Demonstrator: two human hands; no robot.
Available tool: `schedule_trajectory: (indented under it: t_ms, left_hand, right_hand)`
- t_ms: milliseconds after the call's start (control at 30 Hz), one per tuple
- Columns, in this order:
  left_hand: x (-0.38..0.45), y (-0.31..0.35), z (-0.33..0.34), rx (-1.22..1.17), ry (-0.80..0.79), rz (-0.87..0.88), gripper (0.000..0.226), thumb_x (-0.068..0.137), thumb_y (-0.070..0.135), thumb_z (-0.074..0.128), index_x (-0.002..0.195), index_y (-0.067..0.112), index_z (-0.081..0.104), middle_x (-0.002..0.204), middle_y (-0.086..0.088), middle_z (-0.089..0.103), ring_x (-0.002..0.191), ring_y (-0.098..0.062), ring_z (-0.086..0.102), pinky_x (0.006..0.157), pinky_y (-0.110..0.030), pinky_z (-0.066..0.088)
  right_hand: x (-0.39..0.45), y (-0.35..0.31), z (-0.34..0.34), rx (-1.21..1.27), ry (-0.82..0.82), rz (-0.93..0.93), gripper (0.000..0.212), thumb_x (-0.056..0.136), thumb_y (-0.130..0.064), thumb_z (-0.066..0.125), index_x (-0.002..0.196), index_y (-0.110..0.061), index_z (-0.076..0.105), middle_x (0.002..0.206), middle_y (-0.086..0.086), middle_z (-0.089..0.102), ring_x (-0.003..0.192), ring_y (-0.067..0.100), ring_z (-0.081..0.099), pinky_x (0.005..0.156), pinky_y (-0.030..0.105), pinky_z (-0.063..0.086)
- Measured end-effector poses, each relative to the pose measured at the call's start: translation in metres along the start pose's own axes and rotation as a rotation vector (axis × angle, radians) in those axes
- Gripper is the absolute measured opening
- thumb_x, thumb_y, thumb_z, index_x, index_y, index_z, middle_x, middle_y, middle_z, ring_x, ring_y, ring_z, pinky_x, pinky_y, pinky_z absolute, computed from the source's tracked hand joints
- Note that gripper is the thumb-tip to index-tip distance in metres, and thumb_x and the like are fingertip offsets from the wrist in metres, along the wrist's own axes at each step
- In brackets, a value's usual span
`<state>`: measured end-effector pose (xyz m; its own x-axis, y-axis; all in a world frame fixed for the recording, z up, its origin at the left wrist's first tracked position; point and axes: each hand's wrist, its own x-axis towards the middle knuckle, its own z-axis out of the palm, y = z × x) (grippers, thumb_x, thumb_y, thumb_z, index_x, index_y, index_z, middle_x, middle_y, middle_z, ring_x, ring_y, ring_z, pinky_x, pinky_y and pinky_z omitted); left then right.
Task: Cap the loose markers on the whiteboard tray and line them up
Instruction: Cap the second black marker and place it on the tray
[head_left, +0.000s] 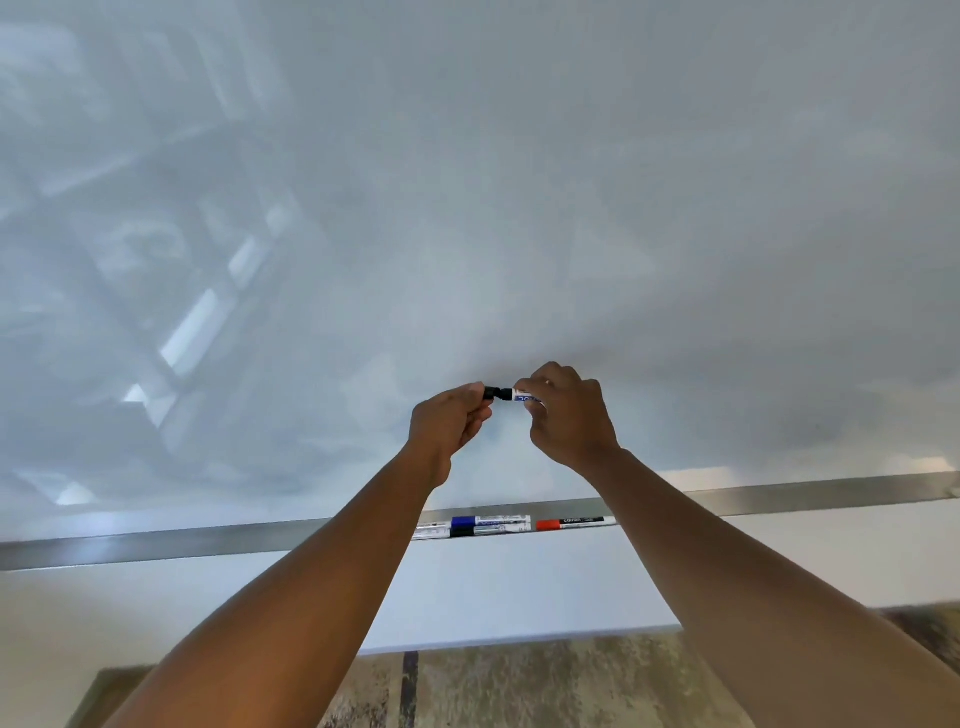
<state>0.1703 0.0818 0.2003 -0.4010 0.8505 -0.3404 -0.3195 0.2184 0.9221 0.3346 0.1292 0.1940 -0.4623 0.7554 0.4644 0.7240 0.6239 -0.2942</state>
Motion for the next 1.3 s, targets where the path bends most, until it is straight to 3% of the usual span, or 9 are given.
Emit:
schedule_trajectory:
  t_ms: [300,567,767,1167,1300]
  left_hand:
    - [-0.007,0.017,-0.013,-0.097,-0.003,0.05,0.026,0.092,0.032,0.066,0.107,0.011,0.071,0.096,-0.004,0.077,0.092,-0.014,0.073,0.08,-0.025,0.058]
    - [-0.013,0.026,-0.018,-0.227,-0.068,0.042,0.026,0.088,0.022,0.072,0.105,0.003,0.072,0.094,-0.011,0.077,0.085,-0.016,0.073,0.072,-0.022,0.059]
    - [-0.016,0.032,-0.02,-0.237,-0.128,0.047,0.027,0.088,0.02,0.072,0.107,0.001,0.071,0.098,-0.013,0.076,0.085,-0.018,0.074,0.069,-0.022,0.059]
    - [-0.022,0.038,-0.019,-0.259,-0.161,0.081,0.028,0.088,0.019,0.072,0.108,0.0,0.071,0.1,-0.014,0.076,0.087,-0.018,0.074,0.07,-0.021,0.058]
    - [-0.023,0.028,-0.018,-0.266,-0.127,0.052,0.026,0.089,0.018,0.07,0.11,0.001,0.07,0.102,-0.015,0.075,0.088,-0.019,0.074,0.072,-0.023,0.059]
  right_hand:
    - [0.008,-0.021,-0.016,0.098,0.086,-0.056,0.023,0.089,-0.014,0.061,0.108,-0.024,0.07,0.107,-0.007,0.069,0.093,0.022,0.061,0.076,0.042,0.046]
    - [0.01,-0.028,-0.024,0.166,0.107,-0.029,0.022,0.091,-0.011,0.057,0.108,-0.02,0.068,0.107,-0.003,0.066,0.099,0.024,0.056,0.076,0.041,0.043]
    - [0.013,-0.033,-0.032,0.187,0.142,0.003,0.022,0.088,-0.008,0.058,0.104,-0.02,0.069,0.1,-0.002,0.067,0.093,0.025,0.058,0.076,0.041,0.041]
    - [0.011,-0.039,-0.038,0.25,0.142,0.055,0.02,0.088,-0.009,0.059,0.1,-0.02,0.069,0.096,-0.001,0.067,0.09,0.024,0.061,0.077,0.043,0.047]
    - [0.009,-0.035,-0.034,0.233,0.097,0.057,0.02,0.088,-0.011,0.059,0.103,-0.022,0.067,0.1,-0.002,0.066,0.096,0.023,0.059,0.08,0.039,0.041]
